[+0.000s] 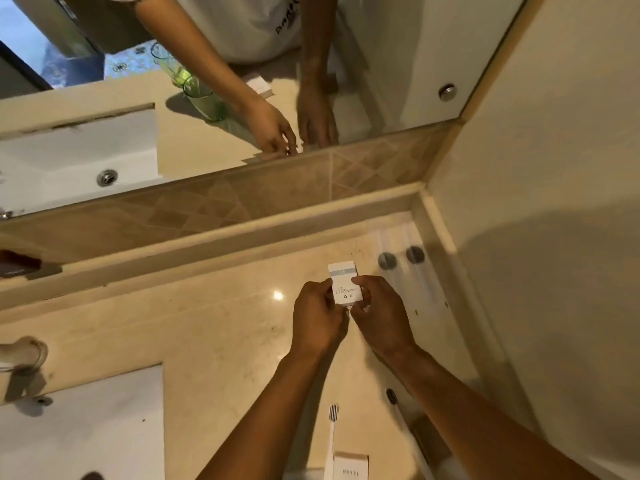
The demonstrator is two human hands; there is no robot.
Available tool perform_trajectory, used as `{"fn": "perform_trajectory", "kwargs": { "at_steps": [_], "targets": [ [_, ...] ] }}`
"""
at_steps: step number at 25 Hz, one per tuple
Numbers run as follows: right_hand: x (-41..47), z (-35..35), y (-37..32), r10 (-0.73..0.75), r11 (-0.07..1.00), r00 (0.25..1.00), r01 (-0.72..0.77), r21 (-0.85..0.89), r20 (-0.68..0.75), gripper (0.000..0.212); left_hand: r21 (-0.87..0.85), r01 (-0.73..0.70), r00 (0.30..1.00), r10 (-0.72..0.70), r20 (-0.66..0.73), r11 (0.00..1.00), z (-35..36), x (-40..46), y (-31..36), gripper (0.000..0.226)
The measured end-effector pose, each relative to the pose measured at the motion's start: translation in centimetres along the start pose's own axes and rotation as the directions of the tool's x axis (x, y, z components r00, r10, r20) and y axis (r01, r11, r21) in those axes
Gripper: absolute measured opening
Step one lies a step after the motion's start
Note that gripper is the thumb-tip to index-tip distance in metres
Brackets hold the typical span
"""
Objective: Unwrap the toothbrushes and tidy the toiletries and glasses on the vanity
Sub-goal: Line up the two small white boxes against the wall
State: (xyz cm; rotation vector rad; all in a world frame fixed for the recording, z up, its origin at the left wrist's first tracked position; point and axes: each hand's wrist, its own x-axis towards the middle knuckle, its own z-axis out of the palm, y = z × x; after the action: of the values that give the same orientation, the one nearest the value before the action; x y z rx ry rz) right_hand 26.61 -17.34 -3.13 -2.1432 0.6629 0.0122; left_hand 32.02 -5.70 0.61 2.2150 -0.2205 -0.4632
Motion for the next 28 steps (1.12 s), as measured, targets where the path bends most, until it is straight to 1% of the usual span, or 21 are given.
{"fn": "perform_trajectory", "kwargs": {
  "at_steps": [4,7,14,17,24,26,28],
  "targets": [
    [3.5,0.6,0.0,-0.053,0.998,0.998,0.054,0.012,-0.033,0.045,0.112,-0.090,0.994,0.096,-0.045,0.990,1.1,3.3,-1.2,0.037],
    [5.3,0.7,-0.2,-0.094,0.996,0.995,0.093,-0.004,-0.041,0.045,0.140,-0.098,0.992,0.108,-0.068,0.985,1.6,5.1,-1.8,0.037],
    [7.6,0.5,-0.1,-0.078,0.995,0.996,0.075,-0.070,-0.041,0.048,0.116,-0.103,0.993,0.110,-0.049,0.988,2.3,7.1,-1.9,0.040],
    [8.1,0.6,-0.1,-0.057,0.995,0.998,0.054,-0.086,-0.037,0.047,0.115,-0.103,0.992,0.111,-0.063,0.988,2.4,7.5,-2.1,0.041],
    [8.5,1.0,-0.1,-0.035,0.998,0.998,0.032,-0.058,-0.046,0.047,0.075,-0.075,0.992,0.082,-0.097,0.994,2.7,7.7,-2.1,0.043],
    [8.5,1.0,-0.2,-0.024,0.998,0.999,0.022,-0.056,-0.037,0.048,0.080,-0.069,0.992,0.077,-0.101,0.994,2.7,7.7,-1.9,0.046],
    [8.2,0.7,-0.5,-0.028,0.998,0.999,0.027,-0.050,-0.017,0.049,0.048,-0.091,0.991,0.096,-0.091,0.995,2.3,7.2,-1.5,0.051]
  ]
}}
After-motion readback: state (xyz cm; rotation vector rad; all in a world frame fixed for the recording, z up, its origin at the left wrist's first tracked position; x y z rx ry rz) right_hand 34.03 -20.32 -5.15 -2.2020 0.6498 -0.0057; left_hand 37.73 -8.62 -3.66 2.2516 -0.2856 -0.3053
